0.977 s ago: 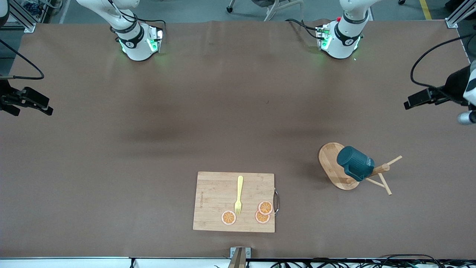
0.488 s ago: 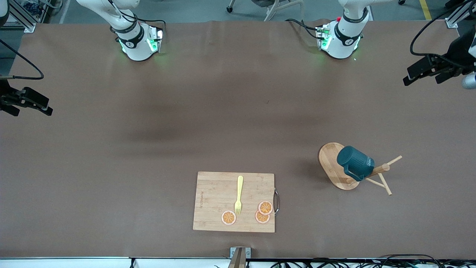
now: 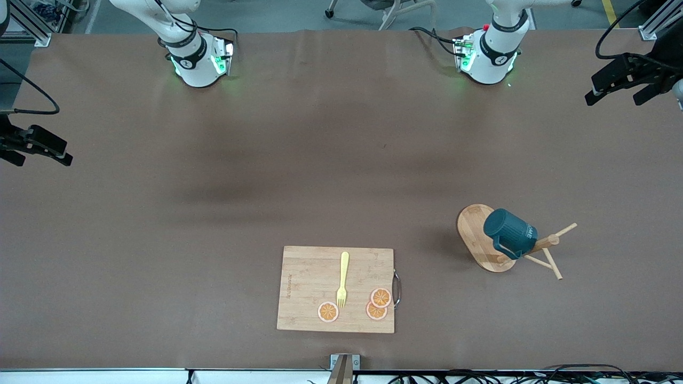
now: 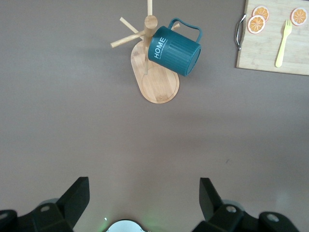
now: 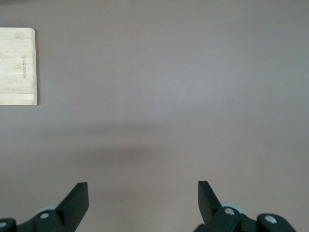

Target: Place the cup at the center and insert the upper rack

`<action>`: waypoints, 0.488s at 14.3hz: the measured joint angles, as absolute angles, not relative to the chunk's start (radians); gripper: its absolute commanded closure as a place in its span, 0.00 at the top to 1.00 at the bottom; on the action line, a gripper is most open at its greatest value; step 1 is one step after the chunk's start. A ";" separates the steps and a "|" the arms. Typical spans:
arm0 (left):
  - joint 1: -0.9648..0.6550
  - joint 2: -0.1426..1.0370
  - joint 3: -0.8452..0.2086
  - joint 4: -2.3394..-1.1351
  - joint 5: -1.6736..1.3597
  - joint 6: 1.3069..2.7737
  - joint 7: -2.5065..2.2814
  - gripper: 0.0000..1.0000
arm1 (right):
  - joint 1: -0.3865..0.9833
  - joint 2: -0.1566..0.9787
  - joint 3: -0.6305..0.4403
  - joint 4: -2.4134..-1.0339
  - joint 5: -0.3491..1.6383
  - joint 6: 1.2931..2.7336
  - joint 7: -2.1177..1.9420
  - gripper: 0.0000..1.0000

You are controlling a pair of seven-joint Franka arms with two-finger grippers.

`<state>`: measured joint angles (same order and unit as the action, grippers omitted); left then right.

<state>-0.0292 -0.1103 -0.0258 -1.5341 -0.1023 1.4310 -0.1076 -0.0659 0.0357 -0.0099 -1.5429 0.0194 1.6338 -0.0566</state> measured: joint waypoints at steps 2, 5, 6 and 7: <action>-0.030 -0.110 -0.025 -1.535 -0.102 1.442 -0.104 1.00 | -0.070 0.036 -0.011 -1.543 0.019 1.632 -0.057 1.00; -0.030 -0.110 -0.022 -1.537 -0.102 1.483 -0.088 1.00 | -0.071 0.036 -0.011 -1.543 0.019 1.633 -0.057 1.00; -0.030 -0.110 -0.022 -1.538 -0.102 1.500 -0.084 1.00 | -0.071 0.036 -0.009 -1.543 0.019 1.632 -0.058 1.00; -0.030 -0.110 -0.021 -1.540 -0.101 1.512 -0.083 1.00 | -0.071 0.036 -0.007 -1.543 0.019 1.631 -0.058 1.00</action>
<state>-0.0301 -0.1101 -0.0215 -1.5404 -0.1007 1.5121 -0.0826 -0.0707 0.0357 -0.0072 -1.5429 0.0195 1.6307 -0.0578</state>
